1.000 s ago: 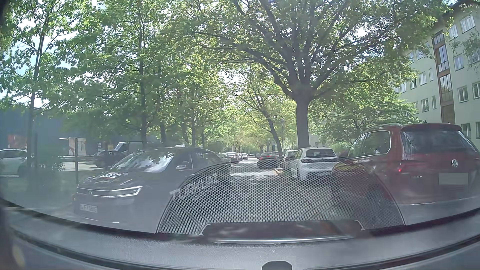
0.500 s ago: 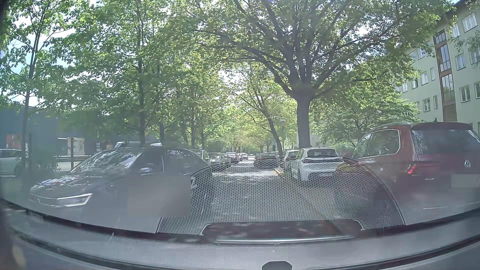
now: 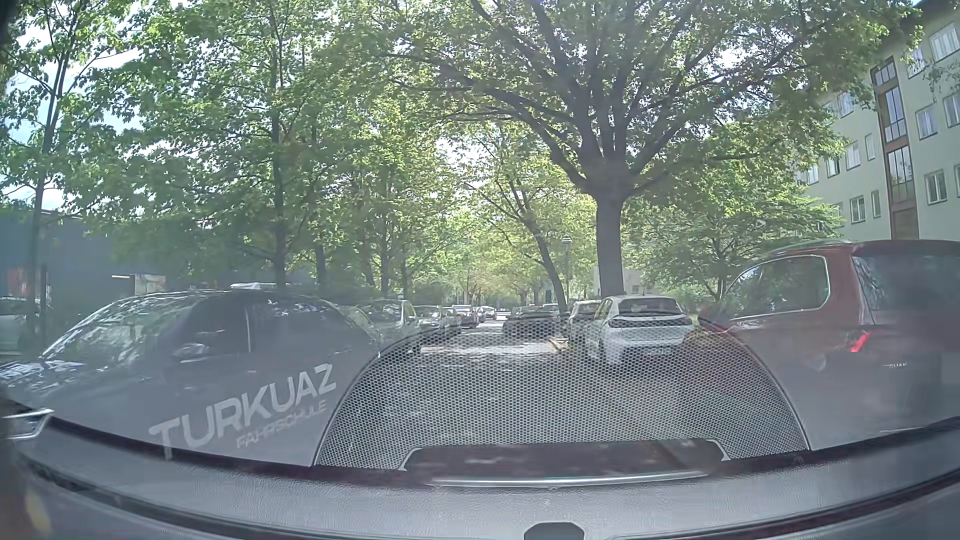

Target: Follow the waypoints while adhering to traffic rules and regulations

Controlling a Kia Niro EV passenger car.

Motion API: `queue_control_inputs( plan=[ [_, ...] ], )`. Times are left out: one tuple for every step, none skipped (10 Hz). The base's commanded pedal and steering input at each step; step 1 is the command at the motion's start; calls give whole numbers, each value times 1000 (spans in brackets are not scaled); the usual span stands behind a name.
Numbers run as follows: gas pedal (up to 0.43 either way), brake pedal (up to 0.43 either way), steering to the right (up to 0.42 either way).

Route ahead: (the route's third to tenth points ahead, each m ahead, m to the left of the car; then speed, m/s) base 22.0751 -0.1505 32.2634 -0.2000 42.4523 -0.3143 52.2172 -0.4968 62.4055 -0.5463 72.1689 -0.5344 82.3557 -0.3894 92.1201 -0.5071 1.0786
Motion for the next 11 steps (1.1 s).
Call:
queue_control_inputs(
  plan=[
    [169,24,-4],
    [189,24,-4],
    [189,24,-5],
    [189,24,-5],
    [197,24,-5],
    [209,24,-10],
    [209,24,-10],
    [220,24,-13],
    [228,24,-20],
    [240,24,-27],
    [240,24,-33]
  ],
)
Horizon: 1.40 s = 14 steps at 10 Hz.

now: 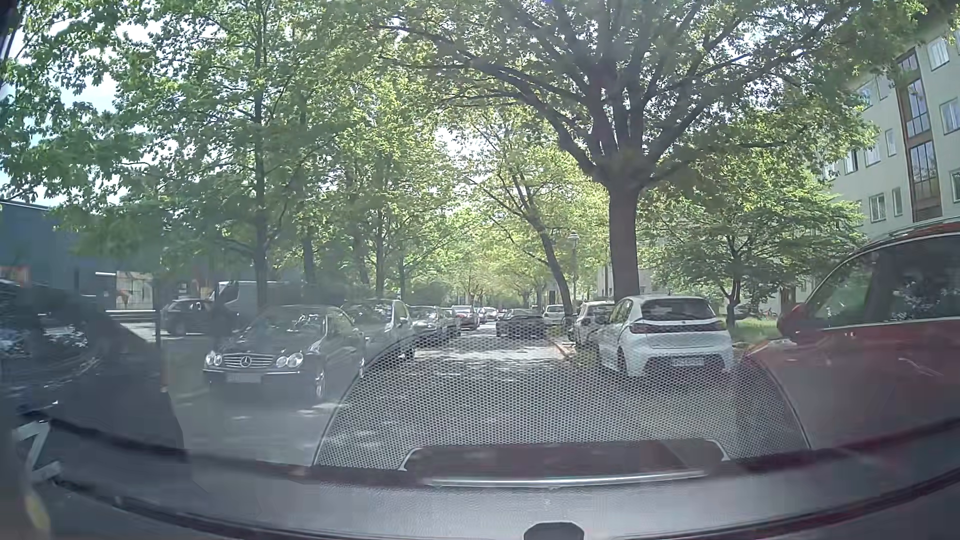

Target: Follow the waypoints while adhering to traffic rules and regulations

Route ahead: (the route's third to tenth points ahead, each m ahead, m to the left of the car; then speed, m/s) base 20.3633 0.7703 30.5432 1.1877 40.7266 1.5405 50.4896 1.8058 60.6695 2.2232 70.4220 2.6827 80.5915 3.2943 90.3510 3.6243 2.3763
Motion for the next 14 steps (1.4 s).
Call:
queue_control_inputs(
  plan=[
    [240,24,-38],
    [240,24,-44],
    [240,24,-47],
    [240,24,-47],
    [248,24,-47],
    [248,24,-45],
    [248,24,-35],
    [339,24,-22],
    [370,24,-8],
    [370,24,-2],
    [370,24,0],
    [370,24,2],
    [370,24,5],
    [370,24,8]
  ],
)
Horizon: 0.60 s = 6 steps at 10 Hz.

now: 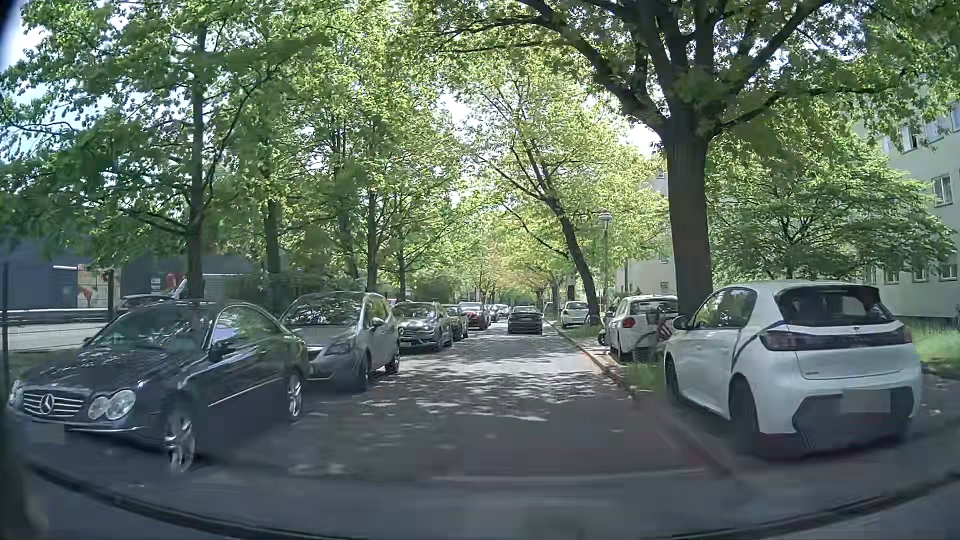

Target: Follow the waypoints while adhering to traffic rules and regulations

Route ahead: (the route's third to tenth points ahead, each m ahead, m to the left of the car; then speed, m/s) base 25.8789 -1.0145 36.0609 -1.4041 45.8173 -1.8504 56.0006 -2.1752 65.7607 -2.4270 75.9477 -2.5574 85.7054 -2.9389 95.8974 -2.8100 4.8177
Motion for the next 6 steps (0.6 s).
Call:
queue_control_inputs(
  plan=[
    [370,24,13],
    [358,24,15],
    [339,24,15],
    [339,24,16],
    [311,24,16],
    [280,24,16]
  ],
)
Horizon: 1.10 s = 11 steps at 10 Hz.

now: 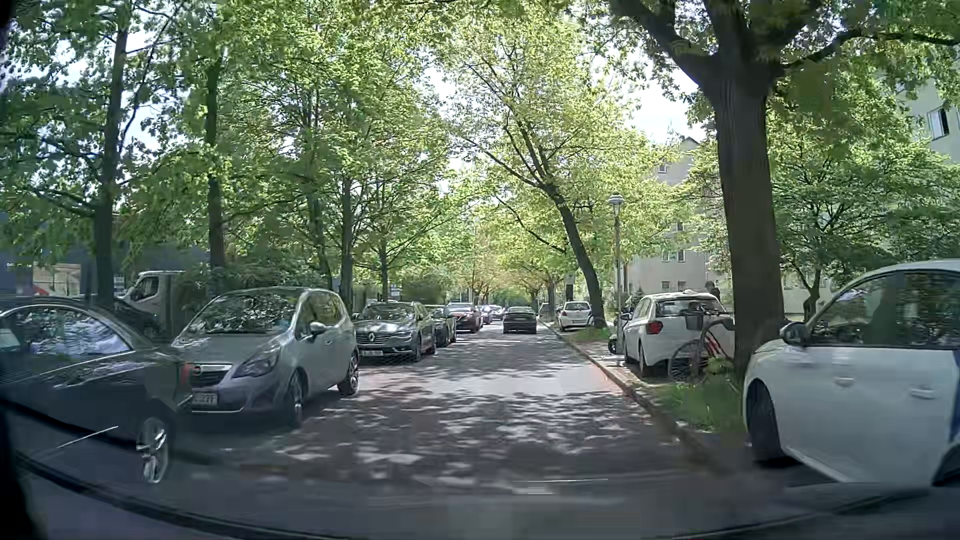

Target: Follow the waypoints while adhering to traffic rules and regulations

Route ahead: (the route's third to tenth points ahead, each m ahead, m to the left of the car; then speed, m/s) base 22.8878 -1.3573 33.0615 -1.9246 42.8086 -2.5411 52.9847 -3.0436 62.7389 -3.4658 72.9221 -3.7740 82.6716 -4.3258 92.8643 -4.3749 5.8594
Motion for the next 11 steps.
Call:
queue_control_inputs(
  plan=[
    [280,24,16],
    [280,24,16],
    [280,24,16],
    [280,24,16],
    [268,24,16],
    [260,24,15],
    [260,24,16],
    [248,24,17],
    [248,24,16],
    [248,24,16],
    [248,24,16]
  ],
)
